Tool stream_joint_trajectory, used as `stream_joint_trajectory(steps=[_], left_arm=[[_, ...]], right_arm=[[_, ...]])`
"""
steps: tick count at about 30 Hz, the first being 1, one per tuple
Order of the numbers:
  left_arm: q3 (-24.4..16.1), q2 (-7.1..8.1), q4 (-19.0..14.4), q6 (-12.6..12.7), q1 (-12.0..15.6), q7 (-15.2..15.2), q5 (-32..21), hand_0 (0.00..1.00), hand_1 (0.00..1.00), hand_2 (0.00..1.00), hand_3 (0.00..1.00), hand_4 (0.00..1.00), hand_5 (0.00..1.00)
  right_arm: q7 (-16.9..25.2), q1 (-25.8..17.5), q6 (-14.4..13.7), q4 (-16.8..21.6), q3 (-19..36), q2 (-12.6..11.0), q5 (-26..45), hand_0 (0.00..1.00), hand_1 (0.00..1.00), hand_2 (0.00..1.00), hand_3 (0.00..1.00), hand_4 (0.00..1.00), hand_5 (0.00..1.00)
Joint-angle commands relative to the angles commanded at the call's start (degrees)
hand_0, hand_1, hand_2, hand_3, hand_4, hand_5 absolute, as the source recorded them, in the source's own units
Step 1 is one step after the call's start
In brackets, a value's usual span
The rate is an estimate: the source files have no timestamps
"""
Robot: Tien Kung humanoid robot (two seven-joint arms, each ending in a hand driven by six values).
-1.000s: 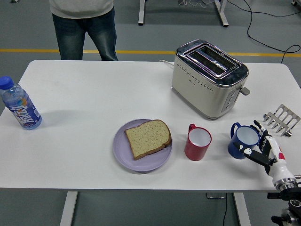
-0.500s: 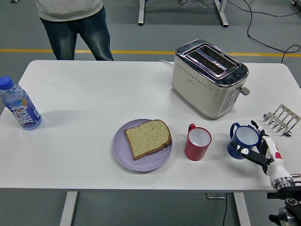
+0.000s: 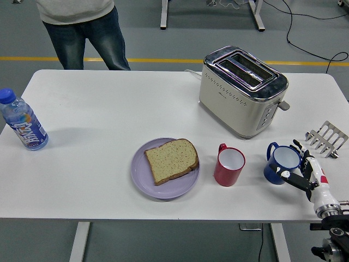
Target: Pick up the cup,pour liquid into bread,place the cup on the desk
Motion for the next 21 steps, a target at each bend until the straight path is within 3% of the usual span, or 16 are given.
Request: stream_joint_trajectory(steps=[21], left_arm=[[-0.3,0.0,0.0,0.1,0.2,0.2,0.6,0.696,0.761,0.778,0.613,0.401,0.998]], right_arm=[[-0.5,1.8,0.2,-2.6,-1.6,0.2,0.6,0.919,0.798,0.869,0.901,0.998,0.164]])
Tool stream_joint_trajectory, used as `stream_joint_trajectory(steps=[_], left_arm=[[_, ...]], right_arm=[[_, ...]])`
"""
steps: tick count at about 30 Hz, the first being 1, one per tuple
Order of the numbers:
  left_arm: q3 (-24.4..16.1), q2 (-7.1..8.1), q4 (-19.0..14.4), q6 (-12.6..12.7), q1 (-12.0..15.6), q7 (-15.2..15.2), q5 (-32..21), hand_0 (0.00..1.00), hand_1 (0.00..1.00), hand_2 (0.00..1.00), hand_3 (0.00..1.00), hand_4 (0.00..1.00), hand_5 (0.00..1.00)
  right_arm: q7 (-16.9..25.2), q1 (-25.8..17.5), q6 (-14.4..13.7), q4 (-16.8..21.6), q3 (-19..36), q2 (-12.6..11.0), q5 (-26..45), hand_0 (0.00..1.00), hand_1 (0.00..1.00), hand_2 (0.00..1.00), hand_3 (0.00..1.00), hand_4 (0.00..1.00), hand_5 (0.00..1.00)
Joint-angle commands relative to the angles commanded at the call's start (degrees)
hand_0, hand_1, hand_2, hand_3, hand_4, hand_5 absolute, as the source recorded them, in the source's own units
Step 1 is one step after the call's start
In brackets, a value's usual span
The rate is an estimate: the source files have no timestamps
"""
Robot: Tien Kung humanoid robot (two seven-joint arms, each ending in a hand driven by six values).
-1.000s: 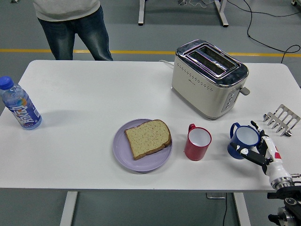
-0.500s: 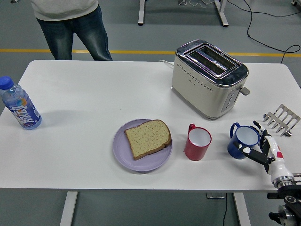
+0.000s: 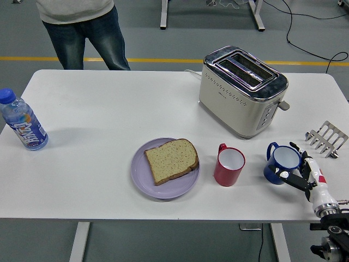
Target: Pick up the cup,pour liquid into bread,place the cup on the desk
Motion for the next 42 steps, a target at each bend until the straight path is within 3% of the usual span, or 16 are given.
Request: stream_joint_trajectory(steps=[25,31,32,37,38,42], left_arm=[[0.9,0.0,0.0,-0.1,-0.2,-0.4,-1.4,0.698,0.764,0.782,0.621,0.397,0.998],[0.9,0.0,0.0,-0.2,-0.2,-0.4,-1.5,0.697,0.763,0.782,0.624,0.398,0.998],[1.0,0.0,0.0,-0.2,-0.2,-0.5,-1.6,0.697,0.764,0.782,0.622,0.39,0.998],[1.0,0.0,0.0,-0.2,-0.2,-0.5,-1.7,0.697,0.764,0.782,0.622,0.39,0.998],[1.0,0.0,0.0,-0.2,-0.2,-0.5,-1.7,0.697,0.763,0.782,0.619,0.389,0.998],[1.0,0.0,0.0,-0.2,-0.3,-0.5,-1.7,0.697,0.763,0.782,0.619,0.389,0.998]], right_arm=[[-0.2,1.6,-2.9,-1.4,-2.0,0.2,0.1,0.843,0.734,0.824,0.864,0.991,0.151],[-0.1,1.7,-2.9,-1.5,-2.2,0.3,0.4,0.829,0.716,0.796,0.831,0.99,0.155],[-0.1,1.7,-2.8,-1.5,-2.2,0.3,0.5,0.788,0.673,0.751,0.789,0.984,0.158],[-0.1,1.7,-2.7,-1.5,-2.5,0.2,0.8,0.788,0.673,0.751,0.789,0.984,0.158],[0.0,1.7,-2.8,-1.5,-2.5,0.3,0.9,0.74,0.642,0.706,0.737,0.973,0.161],[0.2,1.8,-2.7,-1.5,-2.6,0.2,1.2,0.74,0.642,0.706,0.737,0.973,0.161]])
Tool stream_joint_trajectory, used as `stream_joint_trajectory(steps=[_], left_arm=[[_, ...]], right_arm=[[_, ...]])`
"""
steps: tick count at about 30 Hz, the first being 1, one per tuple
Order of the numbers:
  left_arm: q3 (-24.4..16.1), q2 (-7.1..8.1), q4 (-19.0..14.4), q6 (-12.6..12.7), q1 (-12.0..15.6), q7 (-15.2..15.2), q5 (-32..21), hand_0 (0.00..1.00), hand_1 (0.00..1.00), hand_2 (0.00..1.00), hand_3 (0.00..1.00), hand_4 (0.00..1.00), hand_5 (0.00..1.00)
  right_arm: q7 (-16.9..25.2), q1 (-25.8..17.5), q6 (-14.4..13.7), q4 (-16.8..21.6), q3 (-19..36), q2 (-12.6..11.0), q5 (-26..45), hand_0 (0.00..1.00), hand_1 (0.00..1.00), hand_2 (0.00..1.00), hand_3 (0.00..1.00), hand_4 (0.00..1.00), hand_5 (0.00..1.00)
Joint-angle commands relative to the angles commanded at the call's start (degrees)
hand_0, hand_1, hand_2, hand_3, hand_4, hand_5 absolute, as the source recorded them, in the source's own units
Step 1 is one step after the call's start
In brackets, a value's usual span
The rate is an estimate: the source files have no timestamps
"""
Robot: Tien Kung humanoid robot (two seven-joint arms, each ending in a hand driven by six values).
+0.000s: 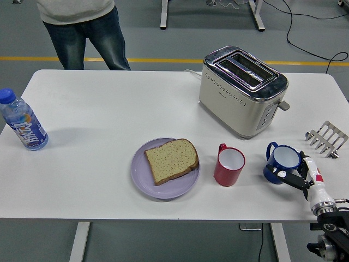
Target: Pick up the cup,pour liquid into bread,place the cup on the desk
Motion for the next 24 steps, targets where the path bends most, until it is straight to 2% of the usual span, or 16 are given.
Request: stream_joint_trajectory(steps=[1,2,7,8,13,14,19,20,24], left_arm=[[0.0,0.0,0.0,0.0,0.0,0.0,0.0,0.697,0.763,0.782,0.619,0.389,0.998],[0.0,0.0,0.0,0.0,0.0,0.0,0.0,0.697,0.762,0.78,0.618,0.388,0.998],[0.0,0.0,0.0,0.0,-0.1,0.0,0.0,0.697,0.762,0.78,0.618,0.388,0.998],[0.0,0.0,0.0,0.0,-0.1,0.0,0.0,0.697,0.762,0.78,0.615,0.386,0.998],[-0.1,0.0,0.0,0.0,0.0,0.0,0.0,0.697,0.762,0.78,0.615,0.386,0.998],[-0.1,0.0,0.0,0.0,0.0,0.1,0.1,0.696,0.761,0.778,0.613,0.384,0.998],[-0.3,0.0,0.0,0.1,0.0,0.2,0.4,0.696,0.761,0.778,0.613,0.384,0.998],[-0.4,0.0,0.0,0.1,0.0,0.2,0.5,0.696,0.76,0.778,0.609,0.385,0.998],[-0.6,0.0,0.0,0.2,0.1,0.3,0.9,0.696,0.76,0.778,0.609,0.385,0.998]], right_arm=[[0.0,0.0,0.0,0.0,0.0,0.0,0.1,0.74,0.642,0.706,0.737,0.973,0.161],[0.1,0.0,0.0,0.0,0.0,0.0,0.1,0.682,0.593,0.664,0.69,0.957,0.165],[0.5,0.1,-0.2,0.0,-0.2,0.0,0.5,0.682,0.593,0.664,0.69,0.957,0.165],[0.6,0.1,-0.2,0.0,-0.3,0.0,0.6,0.632,0.55,0.61,0.656,0.939,0.151],[0.8,0.1,-0.2,-0.1,-0.5,0.0,1.1,0.632,0.55,0.61,0.656,0.939,0.151],[0.9,0.1,-0.2,-0.2,-0.5,0.0,1.2,0.598,0.532,0.588,0.64,0.921,0.131],[1.6,0.0,-0.5,-0.2,-0.6,0.0,2.0,0.598,0.532,0.588,0.64,0.921,0.131],[1.7,0.0,-0.5,-0.2,-0.6,0.0,2.0,0.558,0.514,0.576,0.627,0.903,0.118],[2.4,-0.1,-0.7,-0.2,-0.7,-0.1,2.8,0.558,0.514,0.576,0.627,0.903,0.118]])
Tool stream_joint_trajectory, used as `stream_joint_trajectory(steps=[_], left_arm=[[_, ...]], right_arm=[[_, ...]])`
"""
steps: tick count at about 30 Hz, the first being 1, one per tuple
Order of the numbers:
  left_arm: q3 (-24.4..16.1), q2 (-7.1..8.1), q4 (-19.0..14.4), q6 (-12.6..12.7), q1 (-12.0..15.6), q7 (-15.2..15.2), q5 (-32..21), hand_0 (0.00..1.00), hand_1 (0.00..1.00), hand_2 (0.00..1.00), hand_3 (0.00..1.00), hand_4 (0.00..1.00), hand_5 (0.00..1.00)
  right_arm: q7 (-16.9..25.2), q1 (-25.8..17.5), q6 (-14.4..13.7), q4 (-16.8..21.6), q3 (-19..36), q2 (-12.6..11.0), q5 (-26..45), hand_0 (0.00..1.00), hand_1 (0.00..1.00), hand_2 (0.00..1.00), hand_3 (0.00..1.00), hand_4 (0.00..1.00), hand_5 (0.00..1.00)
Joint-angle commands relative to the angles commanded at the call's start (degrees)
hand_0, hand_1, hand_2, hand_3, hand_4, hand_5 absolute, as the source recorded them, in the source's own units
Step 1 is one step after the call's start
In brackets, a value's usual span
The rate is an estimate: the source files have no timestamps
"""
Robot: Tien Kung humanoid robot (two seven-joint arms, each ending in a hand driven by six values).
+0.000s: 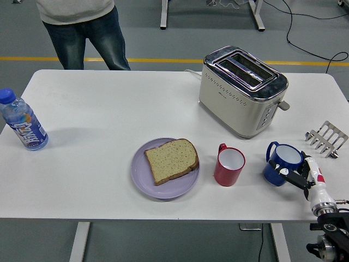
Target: Pick up the cup,pour liquid into bread,place the cup on the desk
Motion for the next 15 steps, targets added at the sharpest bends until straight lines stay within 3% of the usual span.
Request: stream_joint_trajectory(steps=[2,7,8,13,14,15], left_arm=[[-0.1,0.0,0.0,0.0,0.0,0.1,0.2,0.695,0.759,0.776,0.607,0.387,0.998],[-0.4,0.0,0.0,0.1,0.1,0.2,0.5,0.695,0.759,0.776,0.607,0.387,0.998],[-0.4,0.0,0.0,0.1,0.1,0.2,0.5,0.694,0.758,0.775,0.603,0.392,0.998],[-0.5,0.0,0.0,0.2,0.2,0.2,0.7,0.694,0.758,0.775,0.603,0.392,0.998],[-0.6,0.0,0.0,0.2,0.3,0.2,0.8,0.693,0.757,0.774,0.601,0.397,0.998],[-0.6,0.0,0.0,0.2,0.3,0.2,0.8,0.693,0.757,0.774,0.601,0.397,0.998]], right_arm=[[0.7,-0.1,-0.2,0.1,0.1,0.0,0.6,0.512,0.493,0.551,0.588,0.877,0.087],[2.1,-0.4,-1.1,0.9,0.7,-0.2,2.2,0.512,0.493,0.551,0.588,0.877,0.087],[2.2,-0.5,-1.3,1.1,0.9,-0.2,2.3,0.474,0.431,0.512,0.53,0.846,0.031],[1.7,-0.8,-1.6,2.7,2.0,-0.9,2.1,0.474,0.431,0.512,0.53,0.846,0.031],[1.1,-0.8,-1.6,3.2,2.3,-1.1,1.7,0.41,0.4,0.512,0.5,0.763,0.002],[0.3,-0.8,-1.4,3.9,2.7,-1.4,0.9,0.41,0.4,0.512,0.5,0.763,0.002]])
